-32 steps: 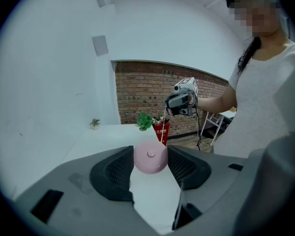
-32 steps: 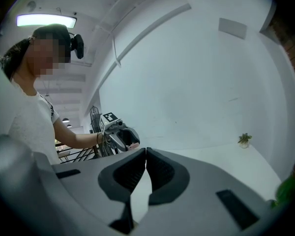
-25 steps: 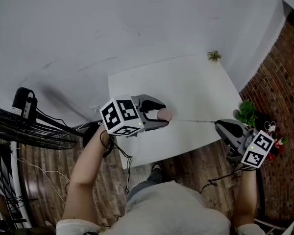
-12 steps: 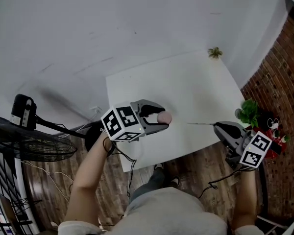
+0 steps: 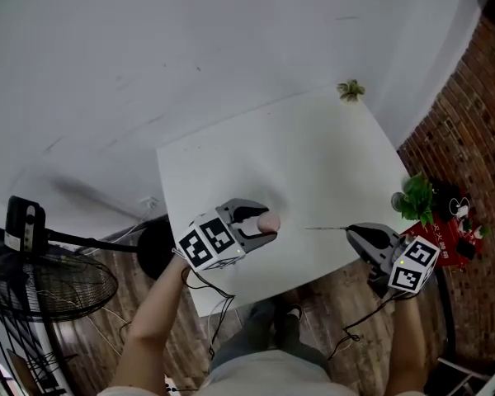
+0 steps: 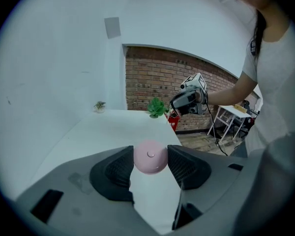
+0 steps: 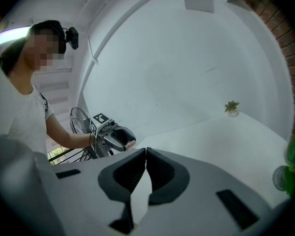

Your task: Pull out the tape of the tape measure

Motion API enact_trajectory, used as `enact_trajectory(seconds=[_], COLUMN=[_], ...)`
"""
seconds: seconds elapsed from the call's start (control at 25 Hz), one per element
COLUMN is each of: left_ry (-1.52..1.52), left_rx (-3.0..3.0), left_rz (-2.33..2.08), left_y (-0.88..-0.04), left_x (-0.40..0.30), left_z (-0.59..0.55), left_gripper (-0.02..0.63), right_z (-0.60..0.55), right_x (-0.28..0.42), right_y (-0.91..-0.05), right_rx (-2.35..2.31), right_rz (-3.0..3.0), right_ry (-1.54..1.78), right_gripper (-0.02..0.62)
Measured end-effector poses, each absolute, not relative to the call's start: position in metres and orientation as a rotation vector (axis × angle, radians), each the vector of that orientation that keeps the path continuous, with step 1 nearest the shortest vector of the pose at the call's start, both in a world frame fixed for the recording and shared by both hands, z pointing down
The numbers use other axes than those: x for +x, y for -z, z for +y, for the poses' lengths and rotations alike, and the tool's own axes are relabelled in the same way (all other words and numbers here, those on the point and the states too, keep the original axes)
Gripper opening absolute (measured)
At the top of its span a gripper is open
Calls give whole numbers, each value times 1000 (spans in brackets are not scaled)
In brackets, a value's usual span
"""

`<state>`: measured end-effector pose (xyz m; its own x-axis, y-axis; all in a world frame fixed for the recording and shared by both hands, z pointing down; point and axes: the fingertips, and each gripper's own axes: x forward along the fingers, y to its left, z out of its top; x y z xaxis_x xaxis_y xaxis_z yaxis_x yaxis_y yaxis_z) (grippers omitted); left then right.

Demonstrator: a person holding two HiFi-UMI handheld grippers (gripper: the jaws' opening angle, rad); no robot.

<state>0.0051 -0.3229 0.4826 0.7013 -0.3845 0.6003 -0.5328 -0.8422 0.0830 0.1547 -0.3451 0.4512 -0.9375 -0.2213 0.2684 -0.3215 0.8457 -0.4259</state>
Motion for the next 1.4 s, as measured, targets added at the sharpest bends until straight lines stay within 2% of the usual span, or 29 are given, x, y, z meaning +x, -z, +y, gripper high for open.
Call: enact_trajectory(seconds=[0.32, 0.76, 1.08, 1.4], left_ry=[-1022, -1087, -1164, -1059], left_rx=[2560, 2464, 2441, 2436], left_rz=[-792, -870, -854, -868], left_y=[-549, -617, -641, -642], left_x=[12, 10, 11, 10], left_z=[-349, -367, -362, -363], left_gripper=[218, 218, 218, 219], right_z=[-363, -372, -369, -367], right_x=[155, 149, 143, 144], right_y=[-515, -595, -620, -632], right_rx=[532, 639, 655, 685], right_rz=[-2680, -2374, -2231, -2183], right_ry=[-694, -682, -697, -710], right_gripper=[8, 8, 8, 8])
